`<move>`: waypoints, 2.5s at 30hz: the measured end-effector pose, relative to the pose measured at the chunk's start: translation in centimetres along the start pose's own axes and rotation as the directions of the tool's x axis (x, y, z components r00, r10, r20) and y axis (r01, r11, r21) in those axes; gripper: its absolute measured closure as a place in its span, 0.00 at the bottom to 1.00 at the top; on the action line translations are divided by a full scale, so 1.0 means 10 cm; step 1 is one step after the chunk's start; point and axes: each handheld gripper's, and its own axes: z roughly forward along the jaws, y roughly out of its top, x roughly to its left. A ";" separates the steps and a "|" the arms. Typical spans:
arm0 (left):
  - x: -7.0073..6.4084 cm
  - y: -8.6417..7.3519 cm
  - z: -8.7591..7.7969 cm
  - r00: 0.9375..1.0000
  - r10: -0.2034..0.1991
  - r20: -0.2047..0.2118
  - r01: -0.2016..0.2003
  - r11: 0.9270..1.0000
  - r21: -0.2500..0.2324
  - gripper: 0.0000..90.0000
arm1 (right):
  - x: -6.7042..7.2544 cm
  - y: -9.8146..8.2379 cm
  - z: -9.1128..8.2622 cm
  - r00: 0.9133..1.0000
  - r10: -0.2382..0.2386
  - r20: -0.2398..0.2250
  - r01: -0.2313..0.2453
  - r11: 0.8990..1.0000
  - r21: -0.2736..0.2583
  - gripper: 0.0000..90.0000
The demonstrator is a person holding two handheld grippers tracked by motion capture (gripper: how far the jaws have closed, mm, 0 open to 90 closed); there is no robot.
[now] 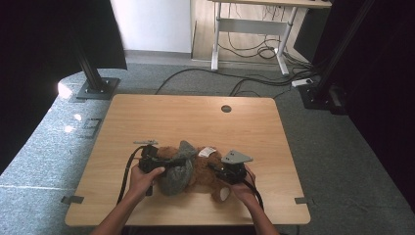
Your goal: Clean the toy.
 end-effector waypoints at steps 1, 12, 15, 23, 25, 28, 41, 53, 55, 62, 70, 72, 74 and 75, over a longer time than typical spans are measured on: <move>0.00 0.02 0.04 1.000 0.009 -0.011 -0.009 1.000 -0.006 0.79 | -0.04 0.02 0.02 1.000 -0.001 0.014 0.001 1.000 0.001 0.78; 0.12 0.38 0.44 0.998 0.032 -0.054 -0.033 0.999 -0.028 0.79 | -0.49 0.11 0.18 0.990 0.034 0.138 -0.033 0.999 -0.008 0.79; 0.14 0.38 0.43 0.998 0.032 -0.049 -0.033 0.999 -0.012 0.79 | -0.51 0.09 0.18 0.989 0.042 0.142 -0.039 0.999 -0.022 0.79; 0.07 0.07 0.22 1.000 0.015 0.009 -0.015 0.999 0.032 0.79 | -0.29 -0.09 -0.05 0.999 0.051 0.016 -0.050 0.996 -0.076 0.78; 0.06 -0.01 0.17 1.000 0.009 0.017 -0.010 0.999 0.039 0.79 | -0.22 -0.14 -0.12 0.998 0.061 -0.026 -0.063 0.995 -0.072 0.78; -0.01 -0.09 0.09 0.999 0.025 0.021 -0.026 0.999 0.025 0.78 | -0.14 -0.18 -0.18 0.996 0.062 -0.070 -0.066 0.996 -0.066 0.77; -0.57 0.41 0.44 0.987 0.162 -0.001 -0.162 0.986 0.037 0.78 | 0.02 -0.20 -0.18 0.999 -0.013 -0.046 0.010 0.998 -0.069 0.77; -0.24 0.28 0.38 0.992 0.104 -0.065 -0.096 0.987 0.125 0.79 | 0.04 -0.26 -0.22 0.998 -0.052 -0.042 0.049 0.997 -0.065 0.77; -0.15 0.24 0.22 0.991 0.095 -0.092 -0.085 0.991 0.104 0.79 | 0.05 -0.27 -0.22 0.997 -0.055 -0.046 0.051 0.996 -0.067 0.77; 0.15 0.15 -0.13 0.997 0.014 -0.075 -0.011 0.999 0.040 0.80 | 0.08 -0.27 -0.22 0.995 -0.070 -0.073 0.064 0.995 -0.075 0.77; 0.17 -0.05 -0.18 0.999 0.001 -0.048 -0.001 1.000 0.006 0.80 | 0.10 -0.25 -0.29 0.998 -0.006 -0.064 0.001 0.997 -0.076 0.53; 0.18 -0.10 -0.18 0.999 -0.001 -0.039 0.001 1.000 -0.006 0.80 | 0.08 -0.23 -0.32 0.998 0.033 -0.054 -0.037 0.996 -0.075 0.42; 0.18 -0.13 -0.20 0.999 0.001 -0.034 -0.001 1.000 -0.006 0.80 | 0.04 -0.23 -0.34 0.996 0.076 -0.038 -0.078 0.995 -0.066 0.32; 0.18 -0.14 -0.20 0.999 0.002 -0.032 -0.002 1.000 -0.006 0.80 | 0.03 -0.23 -0.34 0.995 0.090 -0.031 -0.091 0.995 -0.045 0.27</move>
